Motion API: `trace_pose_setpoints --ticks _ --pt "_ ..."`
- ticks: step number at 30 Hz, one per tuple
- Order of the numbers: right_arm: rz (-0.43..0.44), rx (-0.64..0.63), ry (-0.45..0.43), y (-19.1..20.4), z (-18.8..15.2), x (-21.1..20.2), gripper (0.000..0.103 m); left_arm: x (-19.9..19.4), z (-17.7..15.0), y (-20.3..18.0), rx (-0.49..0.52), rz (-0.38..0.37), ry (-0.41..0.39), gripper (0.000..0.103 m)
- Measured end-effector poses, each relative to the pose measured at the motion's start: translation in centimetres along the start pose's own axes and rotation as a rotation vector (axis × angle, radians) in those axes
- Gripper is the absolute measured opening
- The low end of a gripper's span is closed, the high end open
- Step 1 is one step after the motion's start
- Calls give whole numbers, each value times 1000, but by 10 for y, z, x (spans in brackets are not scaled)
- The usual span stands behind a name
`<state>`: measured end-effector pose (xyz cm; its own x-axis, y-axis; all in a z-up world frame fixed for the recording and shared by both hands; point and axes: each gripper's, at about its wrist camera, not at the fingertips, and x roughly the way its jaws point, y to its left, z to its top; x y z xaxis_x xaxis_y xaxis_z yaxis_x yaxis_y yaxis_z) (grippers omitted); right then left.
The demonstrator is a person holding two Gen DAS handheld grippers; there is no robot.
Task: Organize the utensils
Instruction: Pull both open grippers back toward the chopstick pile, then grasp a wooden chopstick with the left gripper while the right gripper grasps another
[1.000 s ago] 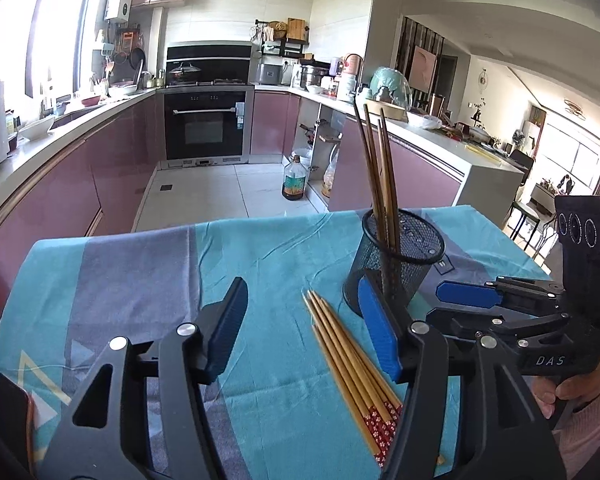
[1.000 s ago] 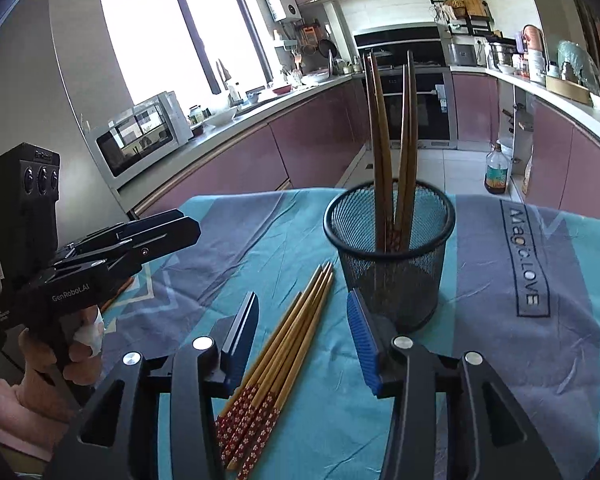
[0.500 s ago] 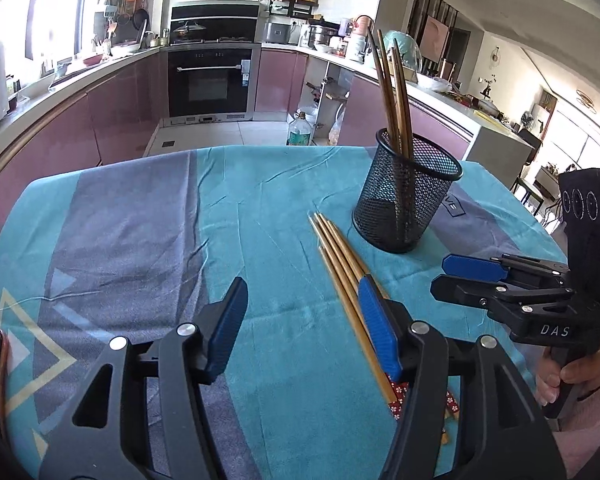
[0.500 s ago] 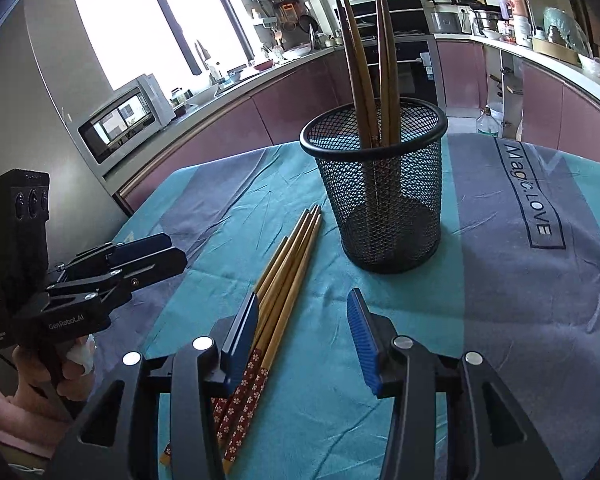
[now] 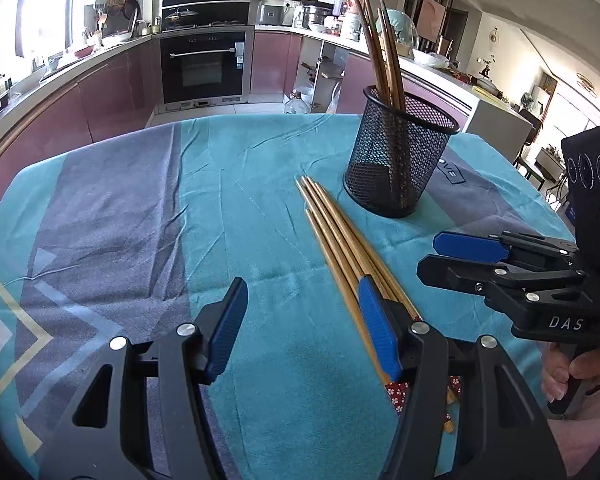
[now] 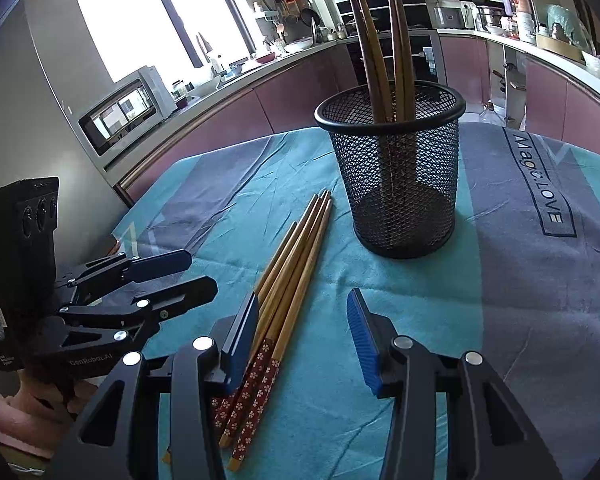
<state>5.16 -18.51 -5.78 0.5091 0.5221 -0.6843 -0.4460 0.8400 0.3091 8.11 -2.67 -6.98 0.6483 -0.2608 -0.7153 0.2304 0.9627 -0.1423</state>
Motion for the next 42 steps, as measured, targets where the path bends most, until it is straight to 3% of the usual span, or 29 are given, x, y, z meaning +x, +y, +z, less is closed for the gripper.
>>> trace_pose_setpoints --ticks 12,22,36,42 --pt "-17 -3 27 4 -5 11 44 30 -3 -12 38 9 72 57" --pt "-18 -6 34 5 -5 13 44 35 -5 -15 52 24 73 58" --pt "-43 -15 49 4 -4 17 43 37 -8 -16 66 40 80 49" --pt "-71 -22 65 5 -4 23 39 37 -8 -16 64 38 79 48"
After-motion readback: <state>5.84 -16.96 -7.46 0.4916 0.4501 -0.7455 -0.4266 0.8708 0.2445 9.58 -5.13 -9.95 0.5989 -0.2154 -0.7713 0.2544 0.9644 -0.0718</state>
